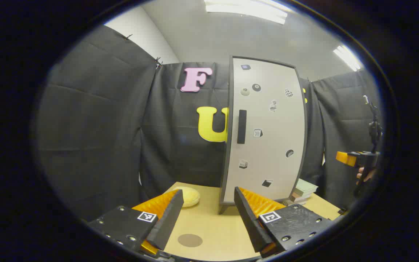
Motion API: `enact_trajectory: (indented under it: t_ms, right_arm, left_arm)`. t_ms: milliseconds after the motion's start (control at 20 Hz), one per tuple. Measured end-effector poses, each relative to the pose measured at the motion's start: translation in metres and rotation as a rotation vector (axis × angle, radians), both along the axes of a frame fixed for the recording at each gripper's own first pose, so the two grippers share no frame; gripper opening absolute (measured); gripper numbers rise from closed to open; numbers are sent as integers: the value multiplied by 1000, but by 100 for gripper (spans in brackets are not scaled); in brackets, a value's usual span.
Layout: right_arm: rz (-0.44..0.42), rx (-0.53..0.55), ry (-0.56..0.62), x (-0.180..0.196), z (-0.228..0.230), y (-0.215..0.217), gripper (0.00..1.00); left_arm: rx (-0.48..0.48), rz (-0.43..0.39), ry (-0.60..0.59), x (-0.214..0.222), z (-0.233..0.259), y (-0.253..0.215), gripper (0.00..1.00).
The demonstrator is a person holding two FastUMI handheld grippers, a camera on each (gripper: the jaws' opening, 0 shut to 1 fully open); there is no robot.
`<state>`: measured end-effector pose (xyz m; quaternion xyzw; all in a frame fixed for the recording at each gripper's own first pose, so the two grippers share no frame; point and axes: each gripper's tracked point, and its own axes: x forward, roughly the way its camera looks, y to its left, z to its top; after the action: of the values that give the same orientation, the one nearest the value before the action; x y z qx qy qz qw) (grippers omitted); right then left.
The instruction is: Open the cabinet door with the right hand, grasp the bottle in the cabinet with the left hand and place it on the coaster, then close the cabinet door with the right hand.
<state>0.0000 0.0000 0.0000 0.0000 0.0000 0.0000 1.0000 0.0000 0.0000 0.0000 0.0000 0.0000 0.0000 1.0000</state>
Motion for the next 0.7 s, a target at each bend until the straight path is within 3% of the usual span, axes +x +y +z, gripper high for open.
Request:
enact_trajectory:
  t_ms: [50, 150, 200, 600, 650, 700]
  right_arm:
    - [6, -3, -3, 0, 2, 2, 98]
    - [22, -15, -5, 2, 4, 8, 98]
    - [30, -21, -2, 2, 3, 11, 93]
    - [68, -37, 16, 5, 8, 28, 93]
    - [72, -35, 21, 5, 9, 31, 98]
    - [78, -31, 24, 6, 9, 32, 93]
  left_arm:
    - [4, 3, 3, -1, -2, 0, 84]
    - [7, 7, 6, -4, -4, 1, 84]
    - [4, 8, 10, -6, -4, 1, 84]
    - [11, 16, -2, -7, -1, 2, 87]
    - [11, 19, 1, -7, -3, 3, 87]
    - [10, 21, 4, -8, -4, 3, 87]
